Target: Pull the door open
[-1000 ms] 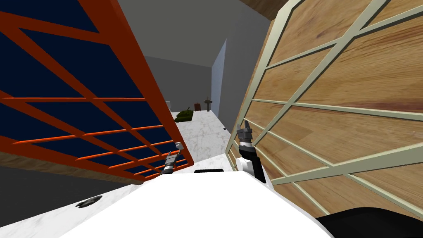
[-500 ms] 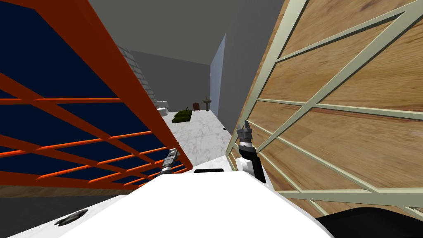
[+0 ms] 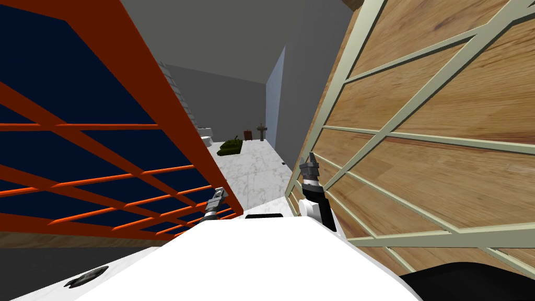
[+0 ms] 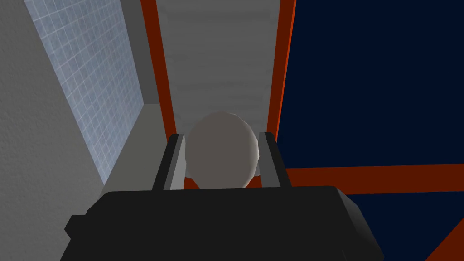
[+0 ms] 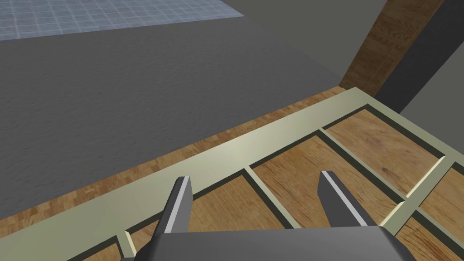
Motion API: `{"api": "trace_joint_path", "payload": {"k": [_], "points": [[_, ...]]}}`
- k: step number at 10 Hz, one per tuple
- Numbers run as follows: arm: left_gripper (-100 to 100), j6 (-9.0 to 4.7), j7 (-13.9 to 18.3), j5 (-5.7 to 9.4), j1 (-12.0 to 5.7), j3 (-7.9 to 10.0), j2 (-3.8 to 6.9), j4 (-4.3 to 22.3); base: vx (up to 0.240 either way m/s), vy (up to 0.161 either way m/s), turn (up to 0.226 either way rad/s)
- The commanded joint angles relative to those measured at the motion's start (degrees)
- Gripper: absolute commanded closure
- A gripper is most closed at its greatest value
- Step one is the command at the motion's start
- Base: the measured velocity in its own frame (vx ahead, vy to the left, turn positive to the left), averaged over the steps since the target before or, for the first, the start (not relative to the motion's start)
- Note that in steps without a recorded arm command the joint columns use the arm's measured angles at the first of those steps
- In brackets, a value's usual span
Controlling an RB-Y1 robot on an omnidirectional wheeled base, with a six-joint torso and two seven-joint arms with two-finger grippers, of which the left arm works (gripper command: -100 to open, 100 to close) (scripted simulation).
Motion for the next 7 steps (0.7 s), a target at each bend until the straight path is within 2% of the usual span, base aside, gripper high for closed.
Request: {"api": "trace_joint_path", "payload": {"k": [1,7], "points": [[100,-0.01,1.93,0.50,-0.16,-0.46,0.14,0.13,-0.014,0.003,0.004],[100,-0.07,9.60,2.57,-0.82,-2.34,0.70,0.67,-0.032,0.001,-0.002]]}}
